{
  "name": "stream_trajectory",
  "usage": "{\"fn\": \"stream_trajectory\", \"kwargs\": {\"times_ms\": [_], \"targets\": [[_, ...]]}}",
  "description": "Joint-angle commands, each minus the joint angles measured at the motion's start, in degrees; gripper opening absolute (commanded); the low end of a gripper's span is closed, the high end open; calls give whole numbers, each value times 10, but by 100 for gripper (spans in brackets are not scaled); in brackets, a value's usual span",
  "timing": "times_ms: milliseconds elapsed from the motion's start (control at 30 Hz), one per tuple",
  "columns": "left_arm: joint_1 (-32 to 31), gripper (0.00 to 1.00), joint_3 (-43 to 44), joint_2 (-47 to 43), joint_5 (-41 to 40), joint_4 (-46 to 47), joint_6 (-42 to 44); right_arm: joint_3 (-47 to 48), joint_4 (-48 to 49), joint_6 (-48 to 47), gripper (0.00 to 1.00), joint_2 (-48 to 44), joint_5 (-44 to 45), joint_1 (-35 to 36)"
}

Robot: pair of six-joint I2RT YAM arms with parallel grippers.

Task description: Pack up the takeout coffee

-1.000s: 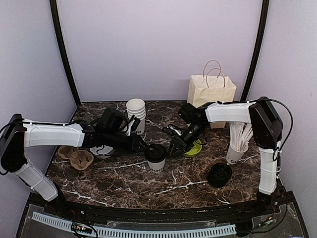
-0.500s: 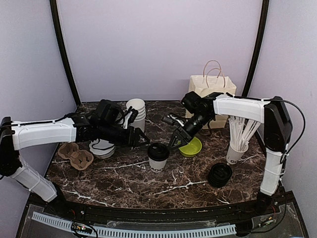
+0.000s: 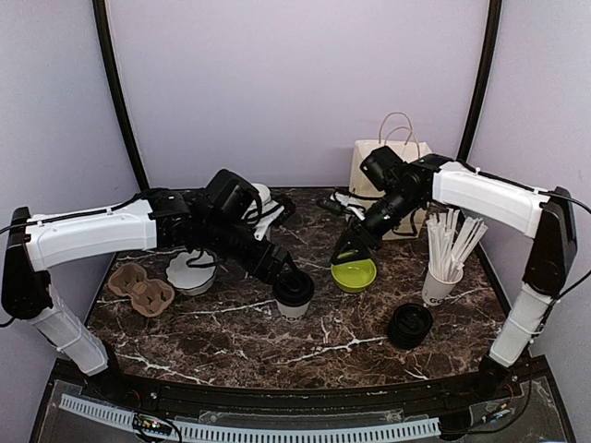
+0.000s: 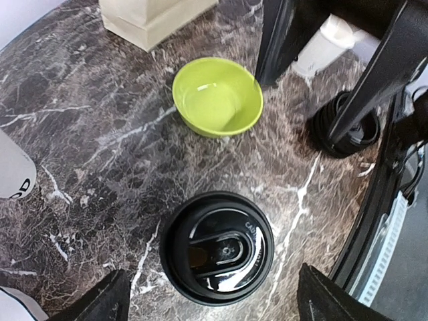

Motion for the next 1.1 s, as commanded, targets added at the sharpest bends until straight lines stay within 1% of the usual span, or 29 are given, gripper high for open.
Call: {"fn": "stream_trajectory", "kwargs": {"times_ms": [0, 167, 200, 233, 333, 433, 600, 767, 933, 1067], "targets": [[-15, 89, 68, 53, -43, -122, 72, -22, -5, -36, 57, -58, 12, -30], [-18, 90, 102, 95, -47, -152, 77, -42, 5, -30, 57, -95, 12, -64], [-20, 95, 107, 100, -44, -150, 77, -46, 9, -28, 57, -100, 10, -72], [-21, 97, 109, 103, -43, -150, 77, -49, 13, -26, 57, -105, 7, -77], [-24, 99, 121, 118, -40, -152, 77, -57, 18, -23, 58, -114, 2, -82], [-27, 99, 132, 131, -40, -159, 77, -62, 22, -19, 58, -117, -2, -86], [-33, 95, 146, 138, -53, -166, 74, -70, 26, -18, 58, -117, -9, -88], [-39, 95, 144, 132, -39, -158, 78, -69, 28, -16, 58, -113, -13, -89], [-43, 95, 144, 147, -43, -163, 85, -67, 28, -15, 58, -106, -13, -90], [-44, 92, 145, 153, -45, -162, 85, -69, 28, -15, 58, -102, -12, -90]]}}
